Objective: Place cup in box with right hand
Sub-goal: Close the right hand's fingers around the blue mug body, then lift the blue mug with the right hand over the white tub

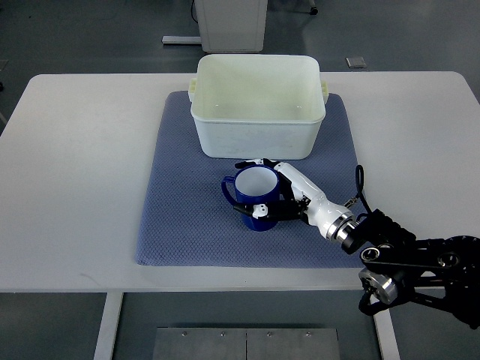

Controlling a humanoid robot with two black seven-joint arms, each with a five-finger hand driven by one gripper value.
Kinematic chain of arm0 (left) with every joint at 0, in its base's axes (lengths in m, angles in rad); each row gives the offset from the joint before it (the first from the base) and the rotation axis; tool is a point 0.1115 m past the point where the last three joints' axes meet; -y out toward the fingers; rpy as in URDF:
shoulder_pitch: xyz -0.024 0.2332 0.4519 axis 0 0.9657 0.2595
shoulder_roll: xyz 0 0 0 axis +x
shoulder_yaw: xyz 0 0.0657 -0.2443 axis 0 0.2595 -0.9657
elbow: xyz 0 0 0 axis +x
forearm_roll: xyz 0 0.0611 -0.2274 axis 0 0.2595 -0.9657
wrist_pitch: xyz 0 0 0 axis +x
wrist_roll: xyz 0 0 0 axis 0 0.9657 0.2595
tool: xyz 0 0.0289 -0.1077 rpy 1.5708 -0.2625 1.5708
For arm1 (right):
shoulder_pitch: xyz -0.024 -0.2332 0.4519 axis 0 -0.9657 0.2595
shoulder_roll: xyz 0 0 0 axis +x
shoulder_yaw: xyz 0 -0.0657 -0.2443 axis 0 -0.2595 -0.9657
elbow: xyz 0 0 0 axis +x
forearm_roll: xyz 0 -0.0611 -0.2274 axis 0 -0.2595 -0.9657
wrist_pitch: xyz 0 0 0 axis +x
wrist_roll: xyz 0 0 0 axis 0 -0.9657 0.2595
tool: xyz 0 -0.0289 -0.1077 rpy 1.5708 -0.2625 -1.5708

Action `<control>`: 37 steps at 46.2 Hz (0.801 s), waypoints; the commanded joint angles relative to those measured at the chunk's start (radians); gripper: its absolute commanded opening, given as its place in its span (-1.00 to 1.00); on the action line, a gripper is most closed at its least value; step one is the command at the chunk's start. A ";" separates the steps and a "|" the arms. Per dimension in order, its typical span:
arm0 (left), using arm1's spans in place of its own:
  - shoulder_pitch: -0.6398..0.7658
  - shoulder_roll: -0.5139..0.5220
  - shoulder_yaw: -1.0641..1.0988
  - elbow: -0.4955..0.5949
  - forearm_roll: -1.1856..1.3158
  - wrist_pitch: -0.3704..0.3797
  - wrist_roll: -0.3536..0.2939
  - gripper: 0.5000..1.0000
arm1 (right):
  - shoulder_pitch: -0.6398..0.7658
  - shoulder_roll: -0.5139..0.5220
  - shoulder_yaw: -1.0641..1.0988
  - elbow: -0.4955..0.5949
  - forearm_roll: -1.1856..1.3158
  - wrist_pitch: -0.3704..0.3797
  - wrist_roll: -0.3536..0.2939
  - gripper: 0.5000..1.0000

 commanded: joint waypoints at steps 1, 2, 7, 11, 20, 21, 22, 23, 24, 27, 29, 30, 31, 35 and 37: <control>0.000 0.000 0.000 0.000 0.000 0.000 0.000 1.00 | 0.001 -0.016 0.002 0.019 0.000 0.001 0.011 -1.00; 0.000 0.000 0.000 0.000 0.000 0.000 0.000 1.00 | 0.001 -0.022 0.002 0.023 0.000 0.001 0.016 -1.00; 0.000 0.000 0.000 0.000 0.000 0.000 0.000 1.00 | 0.002 -0.046 0.004 0.043 0.000 0.001 0.025 -1.00; 0.000 0.000 0.000 0.000 0.000 0.000 0.000 1.00 | 0.002 -0.059 0.015 0.052 -0.002 0.002 0.036 -1.00; 0.000 0.000 0.000 0.000 0.000 0.000 0.000 1.00 | 0.004 -0.076 0.054 0.085 -0.004 0.007 0.056 -1.00; 0.000 0.000 0.000 0.000 0.000 0.000 0.000 1.00 | 0.004 -0.077 0.062 0.088 -0.004 0.009 0.057 -1.00; 0.000 0.000 0.000 0.000 -0.001 0.000 0.000 1.00 | 0.004 -0.077 0.070 0.092 -0.004 0.009 0.059 -1.00; 0.000 0.000 0.000 0.000 0.000 0.000 0.000 1.00 | 0.004 -0.079 0.076 0.095 -0.004 0.010 0.060 -1.00; 0.000 0.000 0.000 0.000 -0.001 0.000 0.000 1.00 | 0.004 -0.079 0.084 0.098 -0.004 0.010 0.060 -1.00; 0.000 0.000 0.000 0.000 -0.001 0.000 0.000 1.00 | 0.004 -0.082 0.104 0.109 -0.004 0.010 0.062 -1.00; 0.000 0.000 0.000 0.000 0.000 0.000 0.000 1.00 | 0.004 -0.082 0.117 0.115 -0.004 0.012 0.062 -1.00; 0.000 0.000 0.000 0.000 -0.001 0.000 0.000 1.00 | 0.004 -0.082 0.125 0.117 -0.004 0.012 0.060 -1.00; 0.000 0.000 0.000 0.000 0.000 0.000 0.000 1.00 | 0.005 -0.082 0.133 0.117 -0.004 0.012 0.059 -1.00; 0.000 0.000 0.000 0.000 0.000 0.000 0.000 1.00 | 0.025 -0.079 0.147 0.117 0.000 0.013 0.051 -1.00; 0.000 0.000 0.000 0.000 0.000 0.000 0.000 1.00 | 0.035 -0.079 0.147 0.117 0.000 0.013 0.051 -1.00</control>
